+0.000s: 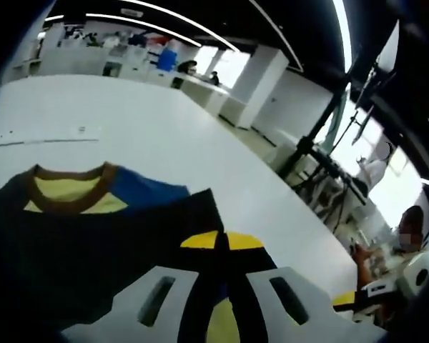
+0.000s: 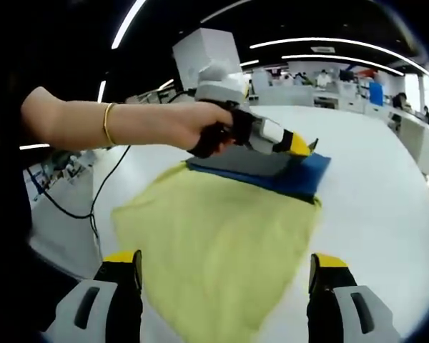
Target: Fold the garment on the visible template until the final outline fits inside the template.
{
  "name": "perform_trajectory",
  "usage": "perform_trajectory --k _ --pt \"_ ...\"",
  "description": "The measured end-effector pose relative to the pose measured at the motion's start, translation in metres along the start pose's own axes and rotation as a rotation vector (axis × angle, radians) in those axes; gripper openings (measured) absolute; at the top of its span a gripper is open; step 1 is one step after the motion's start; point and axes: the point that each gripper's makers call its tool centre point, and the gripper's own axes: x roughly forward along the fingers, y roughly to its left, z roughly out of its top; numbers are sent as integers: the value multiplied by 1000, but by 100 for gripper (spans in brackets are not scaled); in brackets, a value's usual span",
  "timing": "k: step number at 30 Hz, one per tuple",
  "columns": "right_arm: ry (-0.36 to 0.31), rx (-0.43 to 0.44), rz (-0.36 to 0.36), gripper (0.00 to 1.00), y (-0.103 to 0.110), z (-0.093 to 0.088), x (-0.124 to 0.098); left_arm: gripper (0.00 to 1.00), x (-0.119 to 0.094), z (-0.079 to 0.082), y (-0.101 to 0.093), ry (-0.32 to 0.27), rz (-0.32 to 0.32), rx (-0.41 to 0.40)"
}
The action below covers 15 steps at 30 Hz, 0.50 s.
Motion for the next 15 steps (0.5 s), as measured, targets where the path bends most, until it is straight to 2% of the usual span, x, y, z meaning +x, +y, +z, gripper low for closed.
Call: perform_trajectory --k 2,5,7,11,15 --pt "-3 -1 -2 96 -1 1 1 3 1 -3 -1 4 -6 5" --pt "-11 2 0 97 -1 3 2 10 0 -2 -10 -5 -39 80" --pt "-11 -2 5 97 0 3 3 21 -3 0 -13 -12 -49 130" --pt "-2 -15 24 97 4 3 4 34 -13 7 -18 -44 -70 198" --pt "4 -29 36 99 6 6 3 47 -26 9 -15 -52 -69 222"
